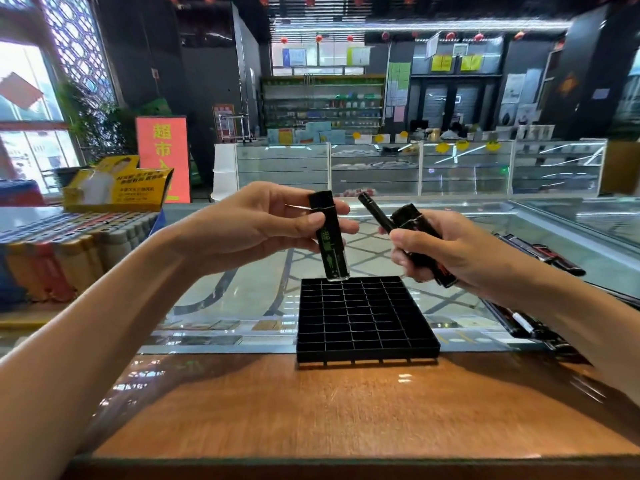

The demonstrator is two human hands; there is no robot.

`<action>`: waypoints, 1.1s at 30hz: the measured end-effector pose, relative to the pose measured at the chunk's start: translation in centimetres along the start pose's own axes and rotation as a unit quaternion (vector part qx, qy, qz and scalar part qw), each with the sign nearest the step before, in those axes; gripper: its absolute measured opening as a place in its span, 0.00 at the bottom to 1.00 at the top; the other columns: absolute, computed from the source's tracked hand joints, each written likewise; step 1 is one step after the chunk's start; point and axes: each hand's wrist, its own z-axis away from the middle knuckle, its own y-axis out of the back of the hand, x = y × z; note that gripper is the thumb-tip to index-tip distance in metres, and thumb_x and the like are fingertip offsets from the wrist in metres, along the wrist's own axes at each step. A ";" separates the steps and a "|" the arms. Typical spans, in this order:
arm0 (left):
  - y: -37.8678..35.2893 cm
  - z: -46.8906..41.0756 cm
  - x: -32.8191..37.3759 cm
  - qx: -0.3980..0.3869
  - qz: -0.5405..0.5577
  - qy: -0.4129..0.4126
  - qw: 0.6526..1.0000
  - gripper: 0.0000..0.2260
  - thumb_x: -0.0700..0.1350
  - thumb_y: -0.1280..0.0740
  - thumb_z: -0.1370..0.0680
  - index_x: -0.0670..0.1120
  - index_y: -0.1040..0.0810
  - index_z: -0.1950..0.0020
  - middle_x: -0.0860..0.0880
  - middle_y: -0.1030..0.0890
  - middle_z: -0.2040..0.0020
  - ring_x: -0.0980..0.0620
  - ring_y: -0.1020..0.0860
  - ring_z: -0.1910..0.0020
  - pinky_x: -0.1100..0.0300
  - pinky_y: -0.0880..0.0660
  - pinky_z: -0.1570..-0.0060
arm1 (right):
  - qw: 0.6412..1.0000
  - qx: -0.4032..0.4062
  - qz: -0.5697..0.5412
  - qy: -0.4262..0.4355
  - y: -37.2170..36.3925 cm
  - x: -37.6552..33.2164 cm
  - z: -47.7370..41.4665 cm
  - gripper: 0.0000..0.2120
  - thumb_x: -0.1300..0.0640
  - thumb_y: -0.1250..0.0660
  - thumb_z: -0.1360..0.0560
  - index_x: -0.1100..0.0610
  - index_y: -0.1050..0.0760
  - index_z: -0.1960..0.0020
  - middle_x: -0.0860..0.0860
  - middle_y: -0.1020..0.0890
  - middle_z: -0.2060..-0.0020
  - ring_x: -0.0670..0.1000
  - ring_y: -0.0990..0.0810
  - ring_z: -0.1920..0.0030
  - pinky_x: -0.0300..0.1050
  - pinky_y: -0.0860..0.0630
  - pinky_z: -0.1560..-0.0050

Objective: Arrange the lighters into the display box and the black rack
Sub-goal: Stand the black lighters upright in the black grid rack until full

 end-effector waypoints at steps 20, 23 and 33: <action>-0.3 -0.6 -1.8 0.186 -0.191 -0.032 0.963 0.14 0.44 0.28 0.36 0.40 0.18 0.53 0.49 0.15 0.61 0.52 0.16 0.63 0.67 0.22 0.62 | 1.000 -0.009 -0.001 0.006 -0.3 0.3 0.1 0.26 0.47 0.33 0.30 0.70 0.33 0.48 0.52 0.24 0.67 0.55 0.29 0.63 0.36 0.28 0.67; -0.3 -0.8 -2.3 0.206 -0.234 -0.044 0.949 0.15 0.45 0.28 0.37 0.38 0.18 0.54 0.49 0.16 0.61 0.53 0.17 0.66 0.67 0.22 0.64 | 1.000 -0.012 0.008 0.007 -0.3 0.2 0.2 0.23 0.48 0.34 0.28 0.69 0.32 0.50 0.52 0.25 0.67 0.55 0.29 0.63 0.37 0.28 0.66; -0.9 -1.3 -3.3 0.198 -0.362 -0.054 0.909 0.13 0.50 0.27 0.37 0.42 0.17 0.61 0.53 0.17 0.67 0.59 0.19 0.71 0.68 0.24 0.68 | 0.999 -0.028 0.034 0.012 -0.7 -0.2 0.4 0.11 0.51 0.36 0.25 0.60 0.31 0.55 0.56 0.25 0.66 0.48 0.28 0.68 0.38 0.30 0.66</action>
